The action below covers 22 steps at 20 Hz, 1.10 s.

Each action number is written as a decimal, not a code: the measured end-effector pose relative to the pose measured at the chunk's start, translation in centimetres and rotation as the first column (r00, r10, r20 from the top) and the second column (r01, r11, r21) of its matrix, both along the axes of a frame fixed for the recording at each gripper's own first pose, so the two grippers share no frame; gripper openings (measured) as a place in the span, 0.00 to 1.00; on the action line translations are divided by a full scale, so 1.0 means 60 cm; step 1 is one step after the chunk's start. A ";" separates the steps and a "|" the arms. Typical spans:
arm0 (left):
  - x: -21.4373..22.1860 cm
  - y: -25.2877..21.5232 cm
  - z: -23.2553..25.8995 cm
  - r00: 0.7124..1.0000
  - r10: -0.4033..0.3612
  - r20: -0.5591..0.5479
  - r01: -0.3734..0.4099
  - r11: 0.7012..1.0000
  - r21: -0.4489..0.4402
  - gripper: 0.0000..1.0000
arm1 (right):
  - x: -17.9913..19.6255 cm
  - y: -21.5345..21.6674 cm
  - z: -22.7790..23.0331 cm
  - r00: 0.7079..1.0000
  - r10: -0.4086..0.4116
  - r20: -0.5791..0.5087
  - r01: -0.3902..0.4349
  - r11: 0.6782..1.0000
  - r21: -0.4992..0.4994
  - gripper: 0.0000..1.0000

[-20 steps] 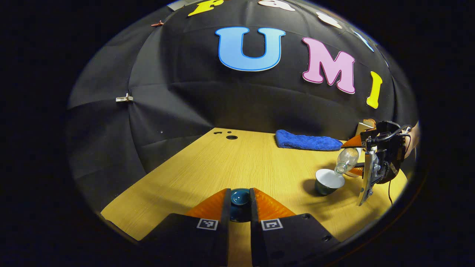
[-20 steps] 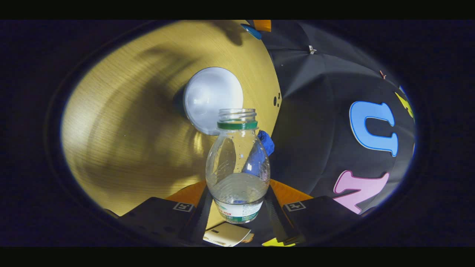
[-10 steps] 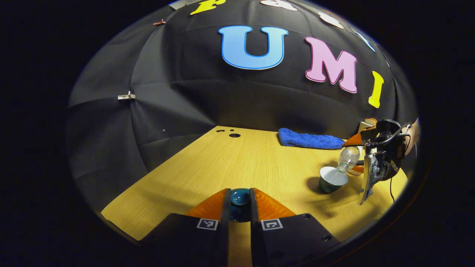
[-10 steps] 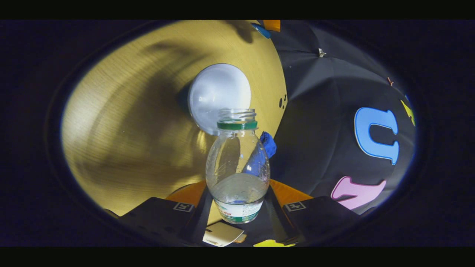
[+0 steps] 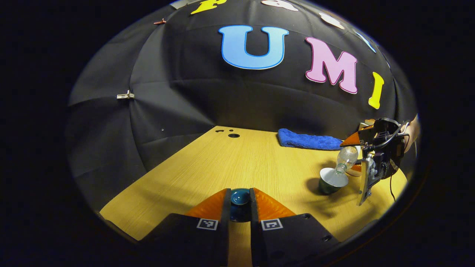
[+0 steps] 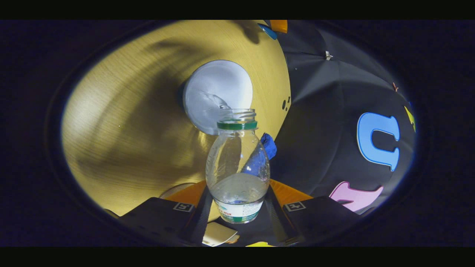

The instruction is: Open the teacup lid with one hand, grasp the water bottle and pour water into the teacup with the other hand; after pouring, place the water bottle on the coaster and then close the teacup lid.

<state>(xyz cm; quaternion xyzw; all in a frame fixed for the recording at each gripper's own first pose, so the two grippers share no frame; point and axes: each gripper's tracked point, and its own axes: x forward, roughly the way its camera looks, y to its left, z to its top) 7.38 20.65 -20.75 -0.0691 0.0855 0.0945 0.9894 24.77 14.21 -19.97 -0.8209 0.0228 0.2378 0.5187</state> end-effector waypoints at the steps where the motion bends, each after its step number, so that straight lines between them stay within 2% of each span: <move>1: 0.002 0.000 0.000 1.000 -0.001 0.000 0.001 1.000 -0.002 0.28 | -0.002 -0.001 0.000 1.000 0.002 0.001 -0.002 1.000 -0.006 0.73; 8: 0.003 0.008 -0.004 1.000 0.005 -0.003 -0.005 1.000 -0.005 0.28 | -0.001 0.001 0.004 1.000 0.012 -0.001 -0.012 0.999 -0.039 0.73; 9: 0.002 0.008 -0.005 1.000 0.004 -0.003 -0.004 1.000 -0.004 0.28 | -0.001 0.001 0.005 1.000 0.014 0.002 -0.014 0.999 -0.046 0.77; 10: 0.002 0.010 -0.004 1.000 0.005 -0.003 -0.005 1.000 -0.004 0.28 | -0.003 0.004 0.007 1.000 0.018 0.004 -0.018 0.998 -0.052 0.73; 12: 0.003 0.011 -0.005 1.000 0.008 -0.005 -0.008 1.000 -0.007 0.24 | -0.001 0.005 0.008 1.000 0.025 0.006 -0.025 0.998 -0.061 0.73; 13: 0.001 0.012 -0.006 1.000 0.010 -0.005 -0.010 1.000 -0.009 0.24 | -0.001 0.005 0.009 1.000 0.030 0.006 -0.029 0.997 -0.066 0.77; 14: -0.001 0.014 -0.007 1.000 0.012 -0.006 -0.012 1.000 -0.011 0.28 | 0.000 0.006 0.011 0.999 0.033 0.009 -0.032 0.997 -0.072 0.76; 15: -0.001 0.013 -0.007 1.000 0.013 -0.005 -0.013 1.000 -0.012 0.24 | 0.000 0.007 0.012 0.999 0.037 0.011 -0.036 0.996 -0.078 0.76; 16: -0.001 0.013 -0.006 1.000 0.014 -0.006 -0.014 1.000 -0.013 0.28 | -0.001 0.008 0.014 0.999 0.042 0.016 -0.041 0.995 -0.086 0.73; 20: -0.003 0.011 -0.006 1.000 0.015 -0.004 -0.015 1.000 -0.014 0.28 | -0.002 0.008 0.017 0.999 0.036 0.022 -0.034 0.994 -0.101 0.72; 22: -0.003 0.007 -0.003 1.000 0.012 -0.001 -0.012 1.000 -0.010 0.28 | 0.000 0.009 0.020 0.999 0.041 0.035 -0.037 0.994 -0.107 0.76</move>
